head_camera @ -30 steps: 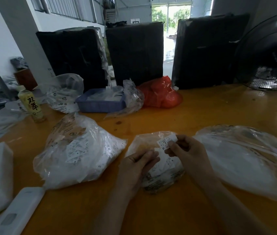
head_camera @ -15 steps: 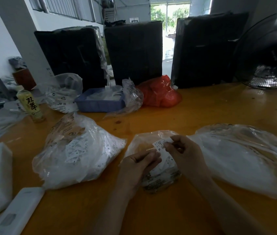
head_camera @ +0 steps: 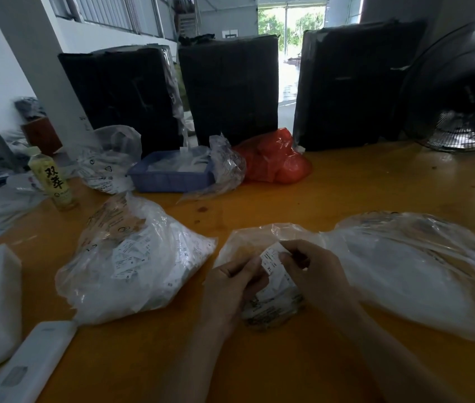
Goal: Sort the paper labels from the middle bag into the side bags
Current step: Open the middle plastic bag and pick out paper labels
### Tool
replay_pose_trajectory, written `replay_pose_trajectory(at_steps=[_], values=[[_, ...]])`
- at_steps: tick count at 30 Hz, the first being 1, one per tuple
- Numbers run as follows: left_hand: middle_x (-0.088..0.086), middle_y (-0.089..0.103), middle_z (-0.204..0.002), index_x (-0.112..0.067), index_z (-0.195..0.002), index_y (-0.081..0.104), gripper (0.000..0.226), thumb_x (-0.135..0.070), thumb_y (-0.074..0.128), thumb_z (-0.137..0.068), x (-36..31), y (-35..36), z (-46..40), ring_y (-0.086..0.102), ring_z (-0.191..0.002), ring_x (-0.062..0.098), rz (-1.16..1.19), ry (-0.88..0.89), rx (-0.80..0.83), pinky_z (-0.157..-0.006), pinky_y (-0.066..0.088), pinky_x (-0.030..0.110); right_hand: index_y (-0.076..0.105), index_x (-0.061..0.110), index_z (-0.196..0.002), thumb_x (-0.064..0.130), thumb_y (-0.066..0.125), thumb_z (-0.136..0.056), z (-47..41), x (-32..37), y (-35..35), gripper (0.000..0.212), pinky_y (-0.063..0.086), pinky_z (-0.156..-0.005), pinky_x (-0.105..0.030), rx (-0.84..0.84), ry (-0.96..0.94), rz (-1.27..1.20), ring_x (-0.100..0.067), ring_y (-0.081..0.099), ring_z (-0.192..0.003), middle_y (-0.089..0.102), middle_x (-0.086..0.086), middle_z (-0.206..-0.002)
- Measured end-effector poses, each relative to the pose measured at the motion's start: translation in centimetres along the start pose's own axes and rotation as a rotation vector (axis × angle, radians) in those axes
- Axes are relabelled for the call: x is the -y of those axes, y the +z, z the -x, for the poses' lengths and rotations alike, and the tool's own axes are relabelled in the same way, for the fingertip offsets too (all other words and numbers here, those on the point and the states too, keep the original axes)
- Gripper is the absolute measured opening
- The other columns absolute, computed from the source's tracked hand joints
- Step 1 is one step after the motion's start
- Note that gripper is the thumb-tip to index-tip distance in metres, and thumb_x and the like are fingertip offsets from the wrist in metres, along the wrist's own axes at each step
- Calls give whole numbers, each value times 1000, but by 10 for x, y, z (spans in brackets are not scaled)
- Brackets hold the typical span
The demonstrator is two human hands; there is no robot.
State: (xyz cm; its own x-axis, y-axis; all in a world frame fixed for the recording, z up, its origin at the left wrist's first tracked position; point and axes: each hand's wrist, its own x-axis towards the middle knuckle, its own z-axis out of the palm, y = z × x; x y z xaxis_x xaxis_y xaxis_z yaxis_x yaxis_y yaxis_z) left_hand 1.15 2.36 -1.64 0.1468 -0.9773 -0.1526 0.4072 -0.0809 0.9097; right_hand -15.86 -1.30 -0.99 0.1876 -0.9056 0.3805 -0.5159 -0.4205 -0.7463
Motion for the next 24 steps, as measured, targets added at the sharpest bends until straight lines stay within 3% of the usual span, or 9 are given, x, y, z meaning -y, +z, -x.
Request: replay_pose_trajectory(at_steps=[5, 8, 11, 15, 20, 24], values=[[14, 80, -108, -12, -106, 80, 34, -28, 81, -75, -3, 1, 2, 78, -101, 28, 3, -6, -4, -69, 63, 26, 58, 37, -110, 29, 72, -91, 0, 4, -2, 25, 47, -72, -3, -87, 57, -133, 14, 61, -90, 66, 22, -94], [11, 81, -108, -12, -108, 79, 37, -27, 82, -75, -3, 2, 3, 79, -100, 27, -23, -4, -13, -66, 63, 27, 62, 35, -109, 29, 71, -92, 1, 4, -2, 20, 50, -74, -7, -45, 34, -128, 10, 63, -90, 67, 22, -94], [7, 81, -107, -21, -99, 84, 26, -29, 82, -75, -4, 1, 4, 79, -97, 25, -44, 4, -23, -65, 62, 26, 63, 37, -110, 29, 70, -93, 2, 4, 0, 20, 50, -73, -7, 23, 3, -91, 9, 62, -90, 65, 24, -94], [5, 81, -108, -28, -94, 86, 20, -31, 81, -76, -4, 1, 5, 79, -97, 23, -56, 10, -9, -66, 61, 25, 66, 33, -112, 27, 70, -93, 3, 6, 2, 20, 50, -74, -8, 26, -17, -61, 6, 63, -89, 66, 24, -95], [5, 81, -111, -24, -100, 85, 27, -32, 84, -75, -2, 0, 3, 79, -100, 25, -89, 31, -16, -68, 62, 28, 65, 33, -108, 25, 72, -92, 5, 11, 2, 19, 51, -73, -9, -28, 12, -66, 4, 63, -85, 67, 21, -93], [-10, 81, -106, -33, -97, 86, 25, -35, 84, -72, -1, -1, 3, 78, -99, 17, -116, 41, -19, -70, 62, 28, 67, 31, -105, 22, 72, -93, 7, 15, 4, 15, 51, -73, -10, 2, -18, -22, 3, 62, -85, 66, 21, -94]])
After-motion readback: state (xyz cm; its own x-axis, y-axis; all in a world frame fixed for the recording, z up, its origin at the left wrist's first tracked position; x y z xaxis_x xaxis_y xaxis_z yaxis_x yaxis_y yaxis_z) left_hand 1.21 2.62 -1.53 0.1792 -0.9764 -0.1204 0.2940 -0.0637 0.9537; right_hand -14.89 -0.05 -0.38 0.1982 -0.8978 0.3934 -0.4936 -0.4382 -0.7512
